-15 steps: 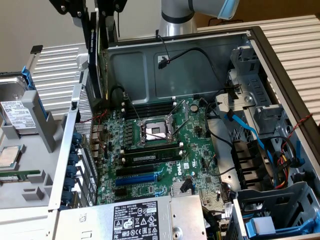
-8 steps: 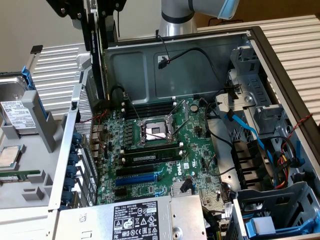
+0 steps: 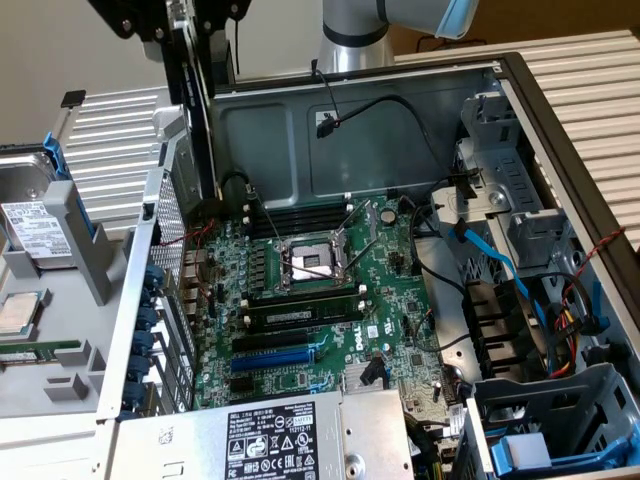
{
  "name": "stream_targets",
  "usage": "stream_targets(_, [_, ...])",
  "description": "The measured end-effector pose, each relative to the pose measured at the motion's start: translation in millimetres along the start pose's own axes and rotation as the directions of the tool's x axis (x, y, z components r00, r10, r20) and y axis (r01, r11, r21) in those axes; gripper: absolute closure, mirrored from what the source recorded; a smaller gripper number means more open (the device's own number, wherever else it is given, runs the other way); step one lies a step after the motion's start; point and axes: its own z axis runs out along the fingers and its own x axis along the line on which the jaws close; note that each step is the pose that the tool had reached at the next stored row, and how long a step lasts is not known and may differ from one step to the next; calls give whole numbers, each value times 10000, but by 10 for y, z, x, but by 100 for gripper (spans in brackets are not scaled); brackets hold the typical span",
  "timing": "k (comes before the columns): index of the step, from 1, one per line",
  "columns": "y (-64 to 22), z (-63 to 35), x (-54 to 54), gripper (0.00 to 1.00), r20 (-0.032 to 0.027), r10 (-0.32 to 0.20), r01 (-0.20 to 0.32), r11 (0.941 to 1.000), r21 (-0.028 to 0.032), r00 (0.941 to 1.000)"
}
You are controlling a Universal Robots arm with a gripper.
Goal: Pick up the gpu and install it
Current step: 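Pick up the gpu and move the gpu toward the slot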
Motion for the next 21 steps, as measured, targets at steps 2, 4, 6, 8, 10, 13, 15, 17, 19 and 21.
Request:
stream_targets(2, [0,0,0,73,-37,-363,363,9993,29,9993])
stream_targets(4, [0,0,0,73,-76,-714,714,9974,57,9974])
stream_targets(6, [0,1,0,73,-116,-1084,1085,9941,84,9940])
stream_targets(8, [0,0,-1,73,-158,-1437,1439,9895,110,9895])
stream_targets(10, [0,1,0,73,-199,-1794,1797,9836,134,9836])
stream_targets(13, [0,1,0,73,-263,-2321,2325,9724,167,9723])
stream_targets(15, [0,2,-1,73,-305,-2665,2671,9635,187,9634])
stream_targets(17, [0,2,0,73,-335,-3012,3020,9531,213,9530])
stream_targets(19, [0,2,0,73,-357,-3351,3361,9415,243,9415])
stream_targets(21, [0,1,0,73,-359,-3689,3699,9287,276,9288])
